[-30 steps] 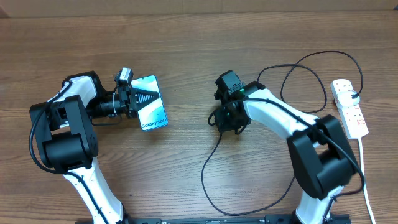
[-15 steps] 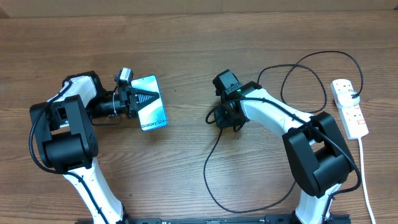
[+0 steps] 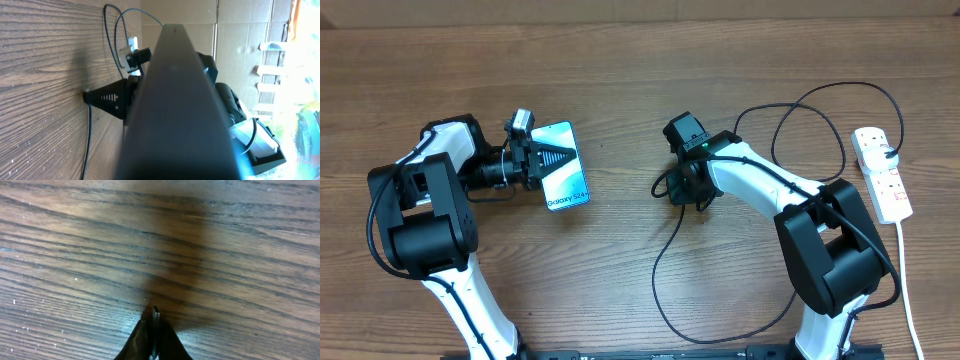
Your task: Plug charger to phone and switch on socket
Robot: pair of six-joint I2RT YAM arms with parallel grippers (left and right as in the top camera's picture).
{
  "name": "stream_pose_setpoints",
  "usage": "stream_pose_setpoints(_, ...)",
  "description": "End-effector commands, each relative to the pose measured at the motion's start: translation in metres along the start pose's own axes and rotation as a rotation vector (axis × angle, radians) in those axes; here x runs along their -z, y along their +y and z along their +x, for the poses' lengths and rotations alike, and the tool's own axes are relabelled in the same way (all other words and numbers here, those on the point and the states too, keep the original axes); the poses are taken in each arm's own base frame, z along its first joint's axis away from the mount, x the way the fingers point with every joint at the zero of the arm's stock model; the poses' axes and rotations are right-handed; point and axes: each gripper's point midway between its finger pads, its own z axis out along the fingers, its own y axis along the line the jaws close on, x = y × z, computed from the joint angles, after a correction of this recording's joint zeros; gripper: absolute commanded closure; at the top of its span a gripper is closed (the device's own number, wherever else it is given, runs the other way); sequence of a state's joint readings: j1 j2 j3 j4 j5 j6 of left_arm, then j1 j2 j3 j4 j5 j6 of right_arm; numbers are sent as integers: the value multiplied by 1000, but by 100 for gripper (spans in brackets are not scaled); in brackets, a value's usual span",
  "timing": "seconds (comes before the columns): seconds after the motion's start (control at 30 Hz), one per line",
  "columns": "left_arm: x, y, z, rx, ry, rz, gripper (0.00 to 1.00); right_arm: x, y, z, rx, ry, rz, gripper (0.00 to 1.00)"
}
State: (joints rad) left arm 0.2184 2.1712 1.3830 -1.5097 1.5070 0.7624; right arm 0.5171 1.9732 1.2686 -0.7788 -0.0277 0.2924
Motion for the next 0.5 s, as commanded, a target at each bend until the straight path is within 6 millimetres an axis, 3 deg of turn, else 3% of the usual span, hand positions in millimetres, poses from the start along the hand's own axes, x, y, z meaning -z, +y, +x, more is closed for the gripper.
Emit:
stream_pose_setpoints(0.0, 2, -15, -7, -65, -24, 18, 96, -15, -4, 14, -18, 64, 4, 95)
stream_pose_setpoints(0.27, 2, -15, -7, -65, -25, 19, 96, -14, -6, 16, -54, 90, -36, 79)
stream_pose_setpoints(0.47, 2, -15, -8, -65, -25, 19, 96, -13, -8, 16, -81, 103, -73, 79)
